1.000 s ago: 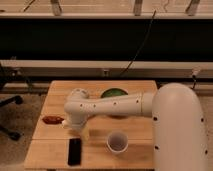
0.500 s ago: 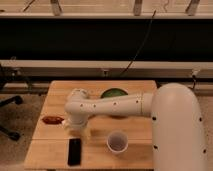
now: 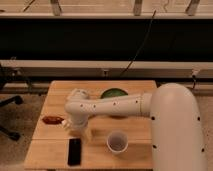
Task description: Place the eraser on the white sponge
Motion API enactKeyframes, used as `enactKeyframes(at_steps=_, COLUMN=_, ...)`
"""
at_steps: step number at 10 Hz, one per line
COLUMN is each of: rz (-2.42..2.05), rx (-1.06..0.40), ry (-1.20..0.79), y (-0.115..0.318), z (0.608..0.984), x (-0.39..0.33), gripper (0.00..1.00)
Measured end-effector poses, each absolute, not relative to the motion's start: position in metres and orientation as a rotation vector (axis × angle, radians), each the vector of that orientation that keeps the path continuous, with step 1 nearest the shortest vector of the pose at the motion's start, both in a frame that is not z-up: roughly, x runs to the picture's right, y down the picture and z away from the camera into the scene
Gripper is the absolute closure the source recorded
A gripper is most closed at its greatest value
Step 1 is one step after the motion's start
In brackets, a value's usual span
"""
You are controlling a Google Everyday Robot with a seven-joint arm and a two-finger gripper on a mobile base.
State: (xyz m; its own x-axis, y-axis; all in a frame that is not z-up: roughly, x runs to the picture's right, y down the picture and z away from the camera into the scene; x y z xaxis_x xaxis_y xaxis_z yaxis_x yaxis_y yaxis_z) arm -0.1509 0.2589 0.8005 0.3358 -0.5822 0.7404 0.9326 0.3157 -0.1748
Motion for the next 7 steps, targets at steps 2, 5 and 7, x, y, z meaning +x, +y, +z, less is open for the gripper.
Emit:
enactKeyframes(at_steps=2, rz=-1.094, rx=-0.666, ry=-0.629, y=0.262, z=0.8, x=-0.152, gripper=0.2)
enactKeyframes(at_steps=5, rz=-1.119, rx=-0.668, ry=-0.636, y=0.266, z=0.789, x=-0.163, gripper=0.2)
enactKeyframes(at_steps=7, rz=-1.144, rx=-0.681, ry=-0.647, y=0.286, z=0.769, x=-0.181, gripper=0.2)
